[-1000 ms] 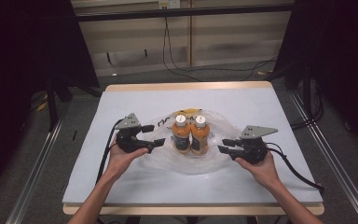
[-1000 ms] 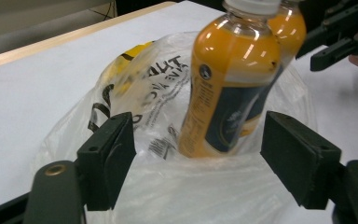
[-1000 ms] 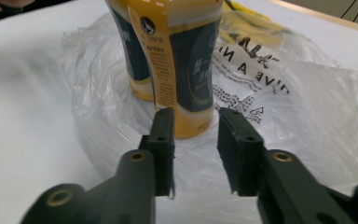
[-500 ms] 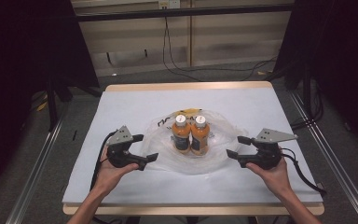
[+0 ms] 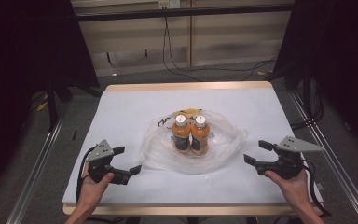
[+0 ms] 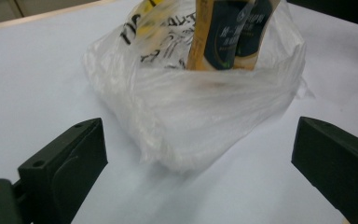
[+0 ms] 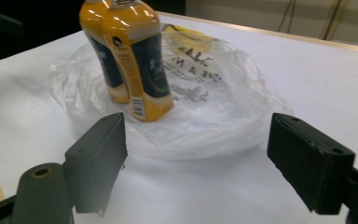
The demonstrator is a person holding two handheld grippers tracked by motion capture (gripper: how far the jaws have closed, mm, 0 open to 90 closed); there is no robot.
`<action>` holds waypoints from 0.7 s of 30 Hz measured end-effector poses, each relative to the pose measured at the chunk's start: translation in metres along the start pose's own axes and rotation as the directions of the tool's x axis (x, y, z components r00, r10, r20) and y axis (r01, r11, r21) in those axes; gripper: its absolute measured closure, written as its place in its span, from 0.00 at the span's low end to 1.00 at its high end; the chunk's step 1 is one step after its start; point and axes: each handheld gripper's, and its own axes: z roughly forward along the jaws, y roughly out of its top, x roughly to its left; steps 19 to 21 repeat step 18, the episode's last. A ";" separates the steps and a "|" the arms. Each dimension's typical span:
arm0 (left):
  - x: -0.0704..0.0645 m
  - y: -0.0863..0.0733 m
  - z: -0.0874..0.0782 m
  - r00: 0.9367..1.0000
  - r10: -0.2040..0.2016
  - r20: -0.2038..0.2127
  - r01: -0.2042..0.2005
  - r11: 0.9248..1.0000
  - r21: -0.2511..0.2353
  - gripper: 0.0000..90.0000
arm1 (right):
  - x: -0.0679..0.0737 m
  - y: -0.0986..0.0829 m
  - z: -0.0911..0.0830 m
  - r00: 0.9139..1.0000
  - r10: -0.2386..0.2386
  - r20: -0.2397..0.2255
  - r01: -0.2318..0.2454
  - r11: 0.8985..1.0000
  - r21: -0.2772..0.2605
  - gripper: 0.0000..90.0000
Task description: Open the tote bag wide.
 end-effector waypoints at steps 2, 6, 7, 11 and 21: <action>0.001 -0.012 -0.006 1.000 -0.019 -0.008 0.019 1.000 0.008 0.03 | -0.005 -0.008 -0.010 0.999 0.012 0.037 -0.012 1.000 0.005 0.20; 0.006 -0.022 -0.011 0.998 -0.044 -0.032 0.044 0.999 0.007 0.03 | -0.009 -0.014 -0.016 0.998 0.028 0.061 -0.028 1.000 -0.001 0.20; 0.007 -0.026 -0.012 0.998 -0.057 -0.040 0.056 0.998 -0.007 0.03 | -0.011 -0.016 -0.018 0.997 0.038 0.066 -0.037 0.999 -0.008 0.20; 0.009 -0.037 -0.025 0.996 -0.054 -0.064 0.053 0.998 -0.023 0.03 | -0.016 -0.027 -0.022 0.993 0.080 0.089 -0.079 0.997 -0.011 0.19; 0.016 -0.044 -0.037 0.991 -0.078 -0.110 0.073 0.996 -0.052 0.03 | -0.016 -0.031 -0.024 0.990 0.089 0.106 -0.088 0.996 -0.008 0.17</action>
